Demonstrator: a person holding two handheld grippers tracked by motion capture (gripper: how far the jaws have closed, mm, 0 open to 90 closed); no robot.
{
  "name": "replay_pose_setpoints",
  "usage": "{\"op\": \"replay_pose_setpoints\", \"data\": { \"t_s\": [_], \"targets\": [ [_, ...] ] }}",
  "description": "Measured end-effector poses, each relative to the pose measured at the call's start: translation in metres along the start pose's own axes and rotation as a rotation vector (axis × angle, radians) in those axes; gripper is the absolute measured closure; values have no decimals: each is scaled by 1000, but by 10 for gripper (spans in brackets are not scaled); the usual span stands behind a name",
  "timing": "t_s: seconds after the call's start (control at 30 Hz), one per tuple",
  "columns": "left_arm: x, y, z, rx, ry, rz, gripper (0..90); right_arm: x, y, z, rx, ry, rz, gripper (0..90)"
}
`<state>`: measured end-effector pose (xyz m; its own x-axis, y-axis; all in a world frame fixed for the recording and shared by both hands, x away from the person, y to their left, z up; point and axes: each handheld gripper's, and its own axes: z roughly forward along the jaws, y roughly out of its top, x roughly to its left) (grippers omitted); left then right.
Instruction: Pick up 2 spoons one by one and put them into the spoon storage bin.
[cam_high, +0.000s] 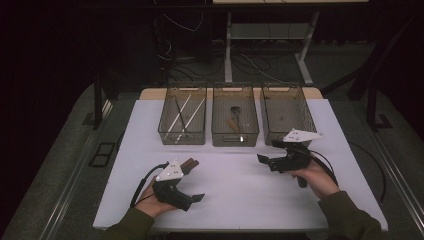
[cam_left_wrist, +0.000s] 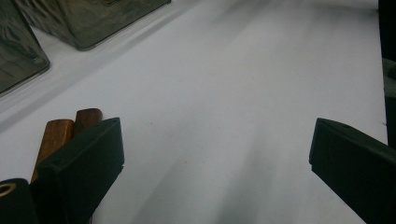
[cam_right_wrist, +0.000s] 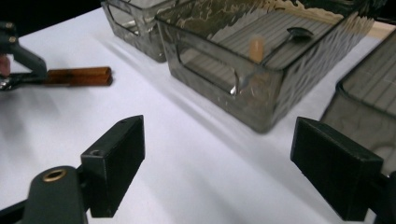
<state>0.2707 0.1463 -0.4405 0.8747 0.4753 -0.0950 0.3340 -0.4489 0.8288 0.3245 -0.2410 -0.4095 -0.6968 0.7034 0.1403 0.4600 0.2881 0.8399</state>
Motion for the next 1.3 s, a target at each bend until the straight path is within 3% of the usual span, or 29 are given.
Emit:
{"op": "replay_pose_setpoints", "data": {
  "t_s": [0.7, 0.97, 1.3],
  "targets": [
    [1, 0, -1, 10, 18, -8, 19, 6, -53, -36, 3, 8, -19, 179],
    [2, 1, -2, 14, 37, -11, 19, 4, -69, -44, 20, -14, -21, 179],
    [14, 6, -12, 47, 105, -58, 143, 8, -73, -45, 36, -8, -33, 179]
  ]
}}
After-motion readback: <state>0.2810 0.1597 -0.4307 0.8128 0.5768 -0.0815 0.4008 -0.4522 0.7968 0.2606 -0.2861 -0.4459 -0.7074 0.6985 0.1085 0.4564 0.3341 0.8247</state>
